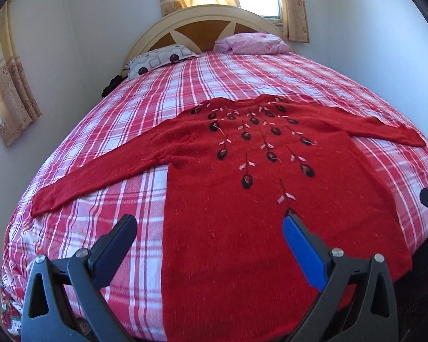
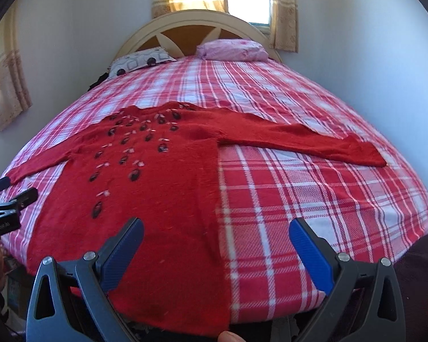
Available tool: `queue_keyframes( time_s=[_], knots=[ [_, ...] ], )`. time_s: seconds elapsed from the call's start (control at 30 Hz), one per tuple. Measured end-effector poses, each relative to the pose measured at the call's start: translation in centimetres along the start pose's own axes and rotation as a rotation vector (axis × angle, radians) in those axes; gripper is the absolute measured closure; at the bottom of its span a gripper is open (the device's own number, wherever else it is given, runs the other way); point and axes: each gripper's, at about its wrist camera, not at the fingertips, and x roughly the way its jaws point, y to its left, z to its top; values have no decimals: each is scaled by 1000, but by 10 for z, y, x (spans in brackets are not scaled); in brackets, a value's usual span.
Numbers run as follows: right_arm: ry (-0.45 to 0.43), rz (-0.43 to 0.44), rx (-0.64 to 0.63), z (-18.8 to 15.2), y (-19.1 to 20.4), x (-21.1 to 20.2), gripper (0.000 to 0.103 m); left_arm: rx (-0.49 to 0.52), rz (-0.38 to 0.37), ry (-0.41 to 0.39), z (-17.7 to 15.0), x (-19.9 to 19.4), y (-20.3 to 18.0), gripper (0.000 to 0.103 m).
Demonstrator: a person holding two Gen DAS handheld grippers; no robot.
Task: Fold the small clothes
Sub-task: 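Grasp the sweater sleeve cuff with the right gripper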
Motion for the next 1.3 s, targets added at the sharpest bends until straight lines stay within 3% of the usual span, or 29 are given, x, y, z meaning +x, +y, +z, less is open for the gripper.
queue_keyframes(
  time_s=[0.27,0.33,0.4,0.73,0.87,1.03,1.1,1.3],
  knots=[
    [3,-58,137,32,-92,54,2,-7,55,-37,38,47,7,0],
    [9,-72,209,39,-125,65,9,-5,69,-28,46,64,7,0],
    [19,-89,287,46,-159,77,25,-7,80,-18,52,81,7,0],
    [3,-185,679,54,-319,117,41,-22,130,64,70,151,12,0],
    [-19,-195,746,52,-345,125,50,-22,137,102,67,168,10,0],
    [-25,-194,751,61,-353,136,52,-36,124,134,65,177,10,0],
    [-15,-205,728,64,-353,143,72,-34,118,137,64,179,9,0],
    [-4,-192,733,70,-353,147,92,-43,101,136,63,180,9,0]
  ],
)
